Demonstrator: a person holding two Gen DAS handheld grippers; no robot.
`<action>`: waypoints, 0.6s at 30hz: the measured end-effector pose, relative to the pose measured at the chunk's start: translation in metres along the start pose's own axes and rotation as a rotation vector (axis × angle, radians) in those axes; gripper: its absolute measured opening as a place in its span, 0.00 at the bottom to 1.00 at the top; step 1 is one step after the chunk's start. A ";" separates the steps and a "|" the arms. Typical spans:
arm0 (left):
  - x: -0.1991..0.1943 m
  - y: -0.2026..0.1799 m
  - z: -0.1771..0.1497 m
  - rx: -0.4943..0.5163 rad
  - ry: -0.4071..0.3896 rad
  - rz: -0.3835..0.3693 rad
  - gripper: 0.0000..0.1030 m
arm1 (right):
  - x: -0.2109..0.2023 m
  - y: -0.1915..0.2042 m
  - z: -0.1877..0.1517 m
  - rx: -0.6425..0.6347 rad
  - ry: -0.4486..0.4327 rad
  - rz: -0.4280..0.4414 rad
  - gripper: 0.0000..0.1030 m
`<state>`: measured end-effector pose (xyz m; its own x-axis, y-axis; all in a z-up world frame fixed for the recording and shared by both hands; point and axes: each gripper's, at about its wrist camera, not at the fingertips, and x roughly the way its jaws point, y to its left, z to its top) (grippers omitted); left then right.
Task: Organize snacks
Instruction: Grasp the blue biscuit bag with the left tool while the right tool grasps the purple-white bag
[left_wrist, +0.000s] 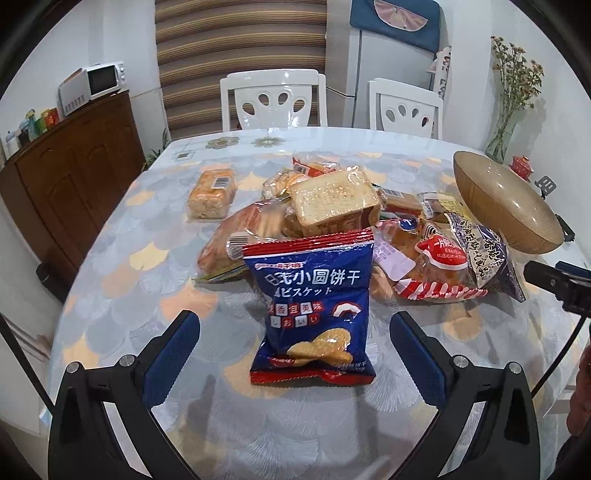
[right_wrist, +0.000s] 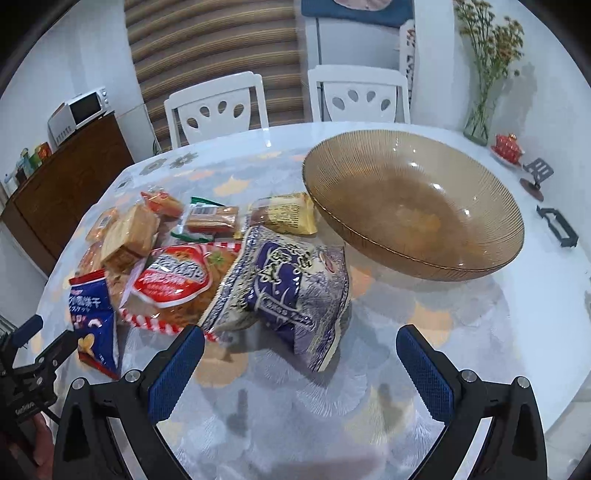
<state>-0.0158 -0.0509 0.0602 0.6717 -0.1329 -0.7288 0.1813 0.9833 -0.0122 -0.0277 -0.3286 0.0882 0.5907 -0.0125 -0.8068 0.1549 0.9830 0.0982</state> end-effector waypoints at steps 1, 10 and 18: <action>0.003 0.000 0.000 0.000 0.002 -0.006 0.99 | 0.004 -0.002 0.001 0.005 0.007 0.003 1.00; 0.018 0.002 -0.001 -0.014 0.024 -0.038 0.99 | 0.033 -0.014 0.010 0.039 0.051 0.043 1.00; 0.031 0.002 -0.002 -0.013 0.046 -0.047 0.99 | 0.060 -0.024 0.010 0.116 0.125 0.168 1.00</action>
<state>0.0040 -0.0533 0.0365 0.6287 -0.1734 -0.7580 0.2020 0.9778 -0.0562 0.0117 -0.3549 0.0429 0.5142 0.1799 -0.8386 0.1568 0.9416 0.2981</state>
